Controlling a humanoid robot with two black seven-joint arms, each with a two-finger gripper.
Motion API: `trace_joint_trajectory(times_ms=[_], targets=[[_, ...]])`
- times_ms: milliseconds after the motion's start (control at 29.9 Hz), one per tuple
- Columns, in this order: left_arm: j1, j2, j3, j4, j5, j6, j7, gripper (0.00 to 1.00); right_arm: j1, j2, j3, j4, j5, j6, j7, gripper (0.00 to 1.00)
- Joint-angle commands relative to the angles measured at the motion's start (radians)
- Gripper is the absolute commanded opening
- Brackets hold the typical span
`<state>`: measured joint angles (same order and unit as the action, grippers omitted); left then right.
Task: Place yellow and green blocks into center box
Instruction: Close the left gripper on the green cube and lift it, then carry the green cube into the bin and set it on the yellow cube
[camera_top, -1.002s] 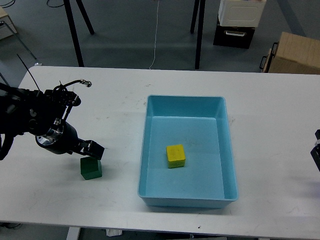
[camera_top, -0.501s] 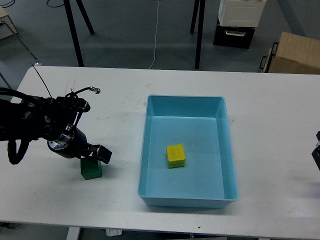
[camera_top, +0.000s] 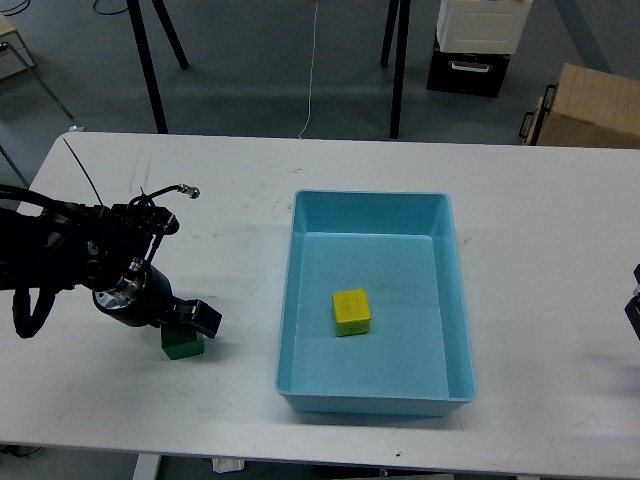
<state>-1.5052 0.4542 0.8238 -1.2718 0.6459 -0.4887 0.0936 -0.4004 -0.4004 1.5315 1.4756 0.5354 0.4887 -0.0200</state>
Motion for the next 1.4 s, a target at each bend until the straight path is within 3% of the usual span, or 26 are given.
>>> trace_joint_trajectory(times_ms=[0,134,200,267,301,501,835,1036,1236,1370], targets=[[-0.003,0.009,0.000,-0.014,0.000,0.000,-0.003,0.96,0.000,0.000,0.001,0.000,0.000,0.000,-0.001,0.95],[-0.009,0.018,0.000,-0.031,0.001,0.000,-0.023,0.83,-0.001,0.000,-0.001,0.000,0.000,0.000,0.000,0.95],[-0.010,0.021,0.001,-0.038,0.003,0.000,-0.032,0.64,-0.003,0.000,-0.001,0.000,0.000,0.000,0.000,0.95],[-0.013,0.023,0.001,-0.038,0.012,0.000,-0.040,0.54,-0.003,0.000,-0.001,0.000,0.000,0.000,0.000,0.95],[-0.015,0.023,0.001,-0.038,0.020,0.000,-0.048,0.42,-0.003,0.000,-0.001,-0.001,0.000,0.000,0.000,0.95],[-0.033,0.021,0.006,-0.038,0.047,0.000,-0.071,0.24,-0.006,0.000,0.001,-0.001,0.000,0.000,0.000,0.95],[-0.096,0.021,0.011,-0.040,0.046,0.000,-0.072,0.07,-0.006,0.000,0.001,-0.008,0.000,0.000,0.000,0.95],[-0.297,-0.003,-0.011,-0.049,0.011,0.000,-0.069,0.00,-0.006,0.002,-0.001,-0.008,0.000,0.000,0.000,0.95],[-0.555,-0.222,-0.031,-0.060,-0.198,0.000,-0.071,0.00,-0.006,0.002,-0.002,-0.009,-0.002,0.000,0.000,0.95],[-0.564,-0.443,-0.022,-0.008,-0.219,0.000,-0.077,0.00,-0.006,0.002,-0.002,-0.014,0.000,0.000,0.000,0.95]])
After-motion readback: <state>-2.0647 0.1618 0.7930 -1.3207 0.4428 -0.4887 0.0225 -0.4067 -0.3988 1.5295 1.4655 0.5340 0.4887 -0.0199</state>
